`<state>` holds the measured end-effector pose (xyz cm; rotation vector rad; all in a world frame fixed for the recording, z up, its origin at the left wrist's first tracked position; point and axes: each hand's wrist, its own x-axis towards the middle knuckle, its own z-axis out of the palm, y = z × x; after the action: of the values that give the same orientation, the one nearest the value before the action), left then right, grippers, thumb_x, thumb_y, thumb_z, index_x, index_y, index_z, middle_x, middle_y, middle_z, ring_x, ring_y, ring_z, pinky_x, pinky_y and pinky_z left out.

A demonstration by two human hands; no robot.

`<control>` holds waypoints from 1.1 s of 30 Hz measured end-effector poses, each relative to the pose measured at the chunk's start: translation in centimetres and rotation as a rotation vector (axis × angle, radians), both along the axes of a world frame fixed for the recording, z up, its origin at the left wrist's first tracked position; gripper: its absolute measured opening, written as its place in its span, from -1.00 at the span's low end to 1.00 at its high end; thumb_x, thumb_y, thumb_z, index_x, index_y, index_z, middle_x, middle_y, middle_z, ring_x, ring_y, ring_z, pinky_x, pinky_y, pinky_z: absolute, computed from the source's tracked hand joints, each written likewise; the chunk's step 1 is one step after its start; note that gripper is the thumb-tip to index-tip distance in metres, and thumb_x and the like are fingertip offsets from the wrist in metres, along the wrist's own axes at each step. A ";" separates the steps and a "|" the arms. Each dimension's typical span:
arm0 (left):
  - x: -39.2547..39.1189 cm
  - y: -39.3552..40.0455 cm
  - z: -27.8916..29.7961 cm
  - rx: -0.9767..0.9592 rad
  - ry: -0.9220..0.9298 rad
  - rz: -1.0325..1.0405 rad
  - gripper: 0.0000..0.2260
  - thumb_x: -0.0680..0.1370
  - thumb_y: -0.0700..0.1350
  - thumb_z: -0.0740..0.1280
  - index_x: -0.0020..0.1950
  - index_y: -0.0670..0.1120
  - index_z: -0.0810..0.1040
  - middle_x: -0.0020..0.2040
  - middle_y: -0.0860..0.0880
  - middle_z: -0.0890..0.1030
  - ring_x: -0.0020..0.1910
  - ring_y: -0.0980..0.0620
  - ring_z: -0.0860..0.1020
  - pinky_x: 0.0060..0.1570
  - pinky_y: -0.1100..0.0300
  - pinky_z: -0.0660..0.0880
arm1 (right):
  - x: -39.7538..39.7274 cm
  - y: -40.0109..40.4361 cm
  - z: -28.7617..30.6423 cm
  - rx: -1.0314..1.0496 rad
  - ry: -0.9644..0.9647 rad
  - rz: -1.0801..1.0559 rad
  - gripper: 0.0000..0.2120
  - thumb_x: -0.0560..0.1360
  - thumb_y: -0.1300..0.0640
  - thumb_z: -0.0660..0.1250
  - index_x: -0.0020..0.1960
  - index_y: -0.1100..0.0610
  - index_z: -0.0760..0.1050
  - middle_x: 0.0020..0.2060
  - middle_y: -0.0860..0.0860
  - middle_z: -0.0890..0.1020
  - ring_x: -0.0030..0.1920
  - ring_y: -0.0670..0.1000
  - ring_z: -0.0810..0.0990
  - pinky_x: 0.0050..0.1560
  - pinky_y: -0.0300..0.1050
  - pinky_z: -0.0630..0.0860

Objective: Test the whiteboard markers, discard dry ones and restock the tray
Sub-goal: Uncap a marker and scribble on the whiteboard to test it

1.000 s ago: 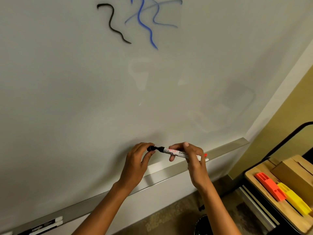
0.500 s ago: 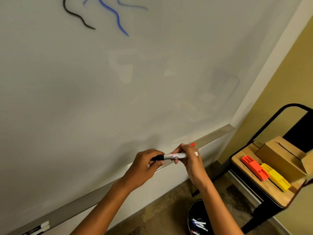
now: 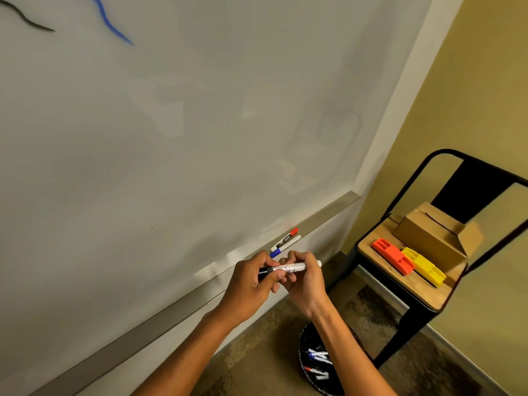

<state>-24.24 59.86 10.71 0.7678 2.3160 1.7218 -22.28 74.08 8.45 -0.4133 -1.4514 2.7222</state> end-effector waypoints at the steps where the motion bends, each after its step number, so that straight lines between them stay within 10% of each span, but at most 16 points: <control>1: 0.0 0.3 -0.3 -0.004 -0.006 -0.008 -0.93 0.57 -0.14 0.37 -0.07 -0.02 0.50 -0.23 0.01 0.68 -0.23 0.03 0.66 -0.17 0.26 0.59 | 0.3 0.4 -0.2 -0.017 -0.004 -0.003 -0.64 0.57 0.14 0.05 -0.37 0.21 0.34 -0.55 0.08 0.22 -0.47 0.15 0.38 -0.31 0.02 0.52; 9: -0.4 4.2 -5.6 -0.138 -0.038 -0.091 -0.80 0.56 0.06 0.37 0.14 0.08 0.48 0.06 0.17 0.62 0.08 0.25 0.57 0.09 0.24 0.57 | 3.4 3.9 -3.6 0.329 -0.091 -0.060 -0.56 0.69 -0.01 0.14 -0.15 0.30 0.54 -0.44 0.06 0.53 -0.39 -0.04 0.48 -0.27 -0.23 0.49; 15: -1.3 5.9 -12.2 -0.603 0.164 -0.133 -0.37 0.55 0.32 0.11 0.56 0.15 0.04 0.58 0.06 0.09 0.54 0.06 0.09 0.45 0.05 0.19 | 4.3 6.5 -8.2 0.849 -0.097 -0.226 -0.69 0.64 -0.09 0.21 0.18 0.06 0.61 -0.08 -0.02 0.71 -0.05 -0.05 0.68 -0.13 -0.13 0.59; 20: -1.1 7.0 -15.3 -0.844 0.310 -0.193 -0.26 0.50 0.40 -0.09 0.59 0.08 -0.08 0.61 -0.01 -0.15 0.52 0.02 -0.28 0.45 0.01 -0.21 | 6.3 9.5 -14.1 1.190 -0.313 -0.093 -0.53 0.62 -0.14 0.23 0.49 -0.05 0.32 0.37 -0.04 0.53 0.34 0.03 0.49 0.33 0.07 0.47; 33: -0.2 10.8 -19.2 -0.989 0.362 -0.291 -0.31 0.57 0.34 -0.02 0.60 0.05 -0.11 0.60 -0.07 -0.22 0.53 -0.08 -0.28 0.46 -0.14 -0.19 | 10.4 14.9 -18.3 1.284 -0.680 0.002 0.08 0.42 -0.25 0.46 0.60 -0.16 -0.27 0.63 -0.02 -0.06 0.61 0.14 -0.02 0.52 0.31 -0.04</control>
<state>-24.43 70.69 -8.52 1.1270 2.6355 0.2100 -11.88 88.96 -9.83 -1.1804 -2.8258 1.1047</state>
